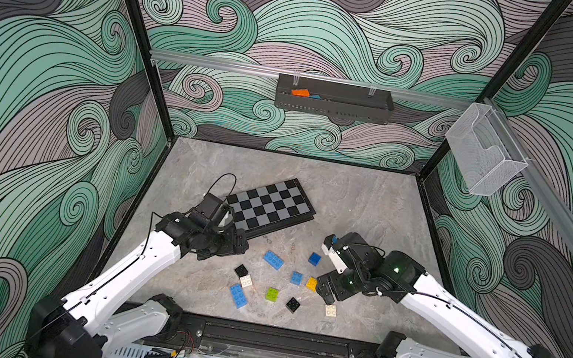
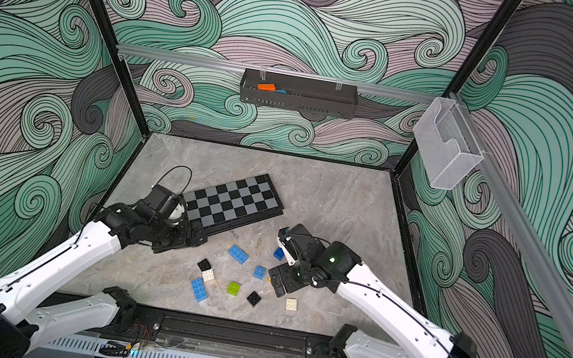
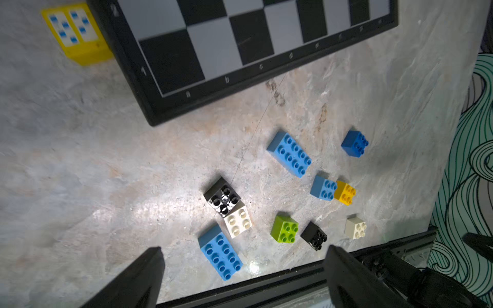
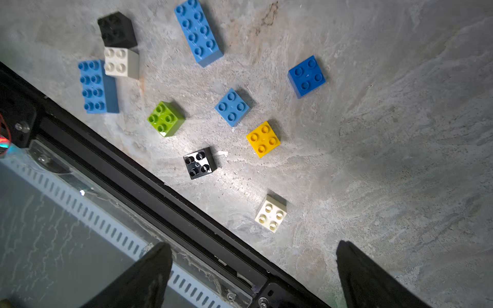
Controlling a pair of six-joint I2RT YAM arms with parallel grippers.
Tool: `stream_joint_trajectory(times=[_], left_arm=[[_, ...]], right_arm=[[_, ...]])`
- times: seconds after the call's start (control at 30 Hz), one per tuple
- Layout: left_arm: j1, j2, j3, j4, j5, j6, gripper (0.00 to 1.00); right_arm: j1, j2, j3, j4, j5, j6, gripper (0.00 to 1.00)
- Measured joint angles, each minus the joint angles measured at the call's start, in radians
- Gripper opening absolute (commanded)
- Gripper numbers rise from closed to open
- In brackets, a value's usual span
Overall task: Assemble a giraffe with lego
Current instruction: Pick up the lego brick from the center of the board.
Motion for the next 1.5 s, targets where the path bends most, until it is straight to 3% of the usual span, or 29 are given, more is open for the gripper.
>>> stream_joint_trajectory(times=[0.23, 0.67, 1.03, 1.5], left_arm=[[-0.017, 0.008, -0.037, 0.039, 0.060, -0.065, 0.91], [-0.025, -0.049, -0.038, 0.015, 0.067, -0.107, 0.99], [-0.026, -0.077, -0.038, -0.022, 0.053, -0.113, 0.99], [-0.026, -0.077, -0.018, -0.047, 0.039, -0.104, 0.99]], right_arm=[[0.010, 0.159, -0.003, 0.085, -0.009, -0.087, 0.99], [0.038, 0.399, -0.059, 0.221, 0.000, -0.105, 0.96], [0.034, 0.484, -0.065, 0.298, 0.043, -0.122, 0.87], [0.007, 0.493, -0.086, 0.365, 0.019, -0.126, 0.68]])
